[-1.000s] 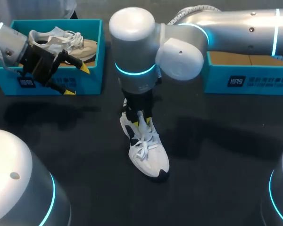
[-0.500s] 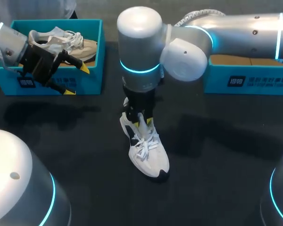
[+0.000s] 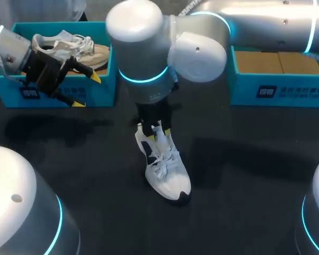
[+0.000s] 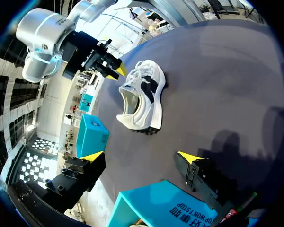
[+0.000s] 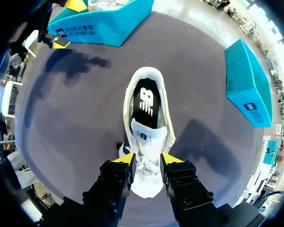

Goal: Take the shoe out of the shoebox, open the shoe tongue, remove and reinsert the insole, then place the shoe into the shoebox

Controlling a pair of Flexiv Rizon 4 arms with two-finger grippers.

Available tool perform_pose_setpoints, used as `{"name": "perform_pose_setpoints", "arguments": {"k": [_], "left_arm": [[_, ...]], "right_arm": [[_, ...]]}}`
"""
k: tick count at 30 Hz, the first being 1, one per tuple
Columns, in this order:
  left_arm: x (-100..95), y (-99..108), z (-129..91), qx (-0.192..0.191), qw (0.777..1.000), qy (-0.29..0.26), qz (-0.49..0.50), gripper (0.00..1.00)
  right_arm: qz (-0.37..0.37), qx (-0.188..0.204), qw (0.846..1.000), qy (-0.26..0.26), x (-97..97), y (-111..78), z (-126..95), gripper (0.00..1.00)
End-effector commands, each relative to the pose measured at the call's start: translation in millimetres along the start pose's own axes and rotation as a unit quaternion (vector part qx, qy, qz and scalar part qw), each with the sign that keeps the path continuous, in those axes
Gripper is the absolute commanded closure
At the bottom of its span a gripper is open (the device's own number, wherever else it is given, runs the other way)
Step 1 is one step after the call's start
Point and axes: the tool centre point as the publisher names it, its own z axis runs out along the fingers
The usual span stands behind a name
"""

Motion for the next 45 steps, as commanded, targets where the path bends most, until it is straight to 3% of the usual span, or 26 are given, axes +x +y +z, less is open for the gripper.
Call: {"name": "perform_pose_setpoints", "arguments": {"k": [1, 8, 17, 30, 32, 45], "left_arm": [[-0.3, -1.3, -0.2, -0.002, 1.000, 0.002, 0.000, 0.00], [-0.3, -1.3, -0.2, -0.002, 1.000, 0.002, 0.000, 0.00], [-0.3, -1.3, -0.2, -0.002, 1.000, 0.002, 0.000, 0.00], [-0.3, -1.3, -0.2, -0.002, 1.000, 0.002, 0.000, 0.00], [-0.3, -1.3, -0.2, -0.002, 1.000, 0.002, 0.000, 0.00], [-0.3, -1.3, -0.2, -0.002, 1.000, 0.002, 0.000, 0.00]], "right_arm": [[0.000, 0.001, 1.000, -0.002, 4.3, 2.2, 6.6, 0.67], [0.003, 0.008, 1.000, 0.006, -0.3, 4.9, 27.4, 0.69], [0.002, 0.007, 1.000, 0.010, -4.8, 14.4, 38.9, 0.74], [-0.017, 0.022, 0.999, 0.042, -4.4, 36.3, 67.2, 0.76], [-0.017, 0.020, 0.999, 0.042, -4.6, 36.7, 63.5, 0.76], [-0.040, -0.016, 0.999, -0.008, 3.8, 20.9, -15.3, 0.73]]}}
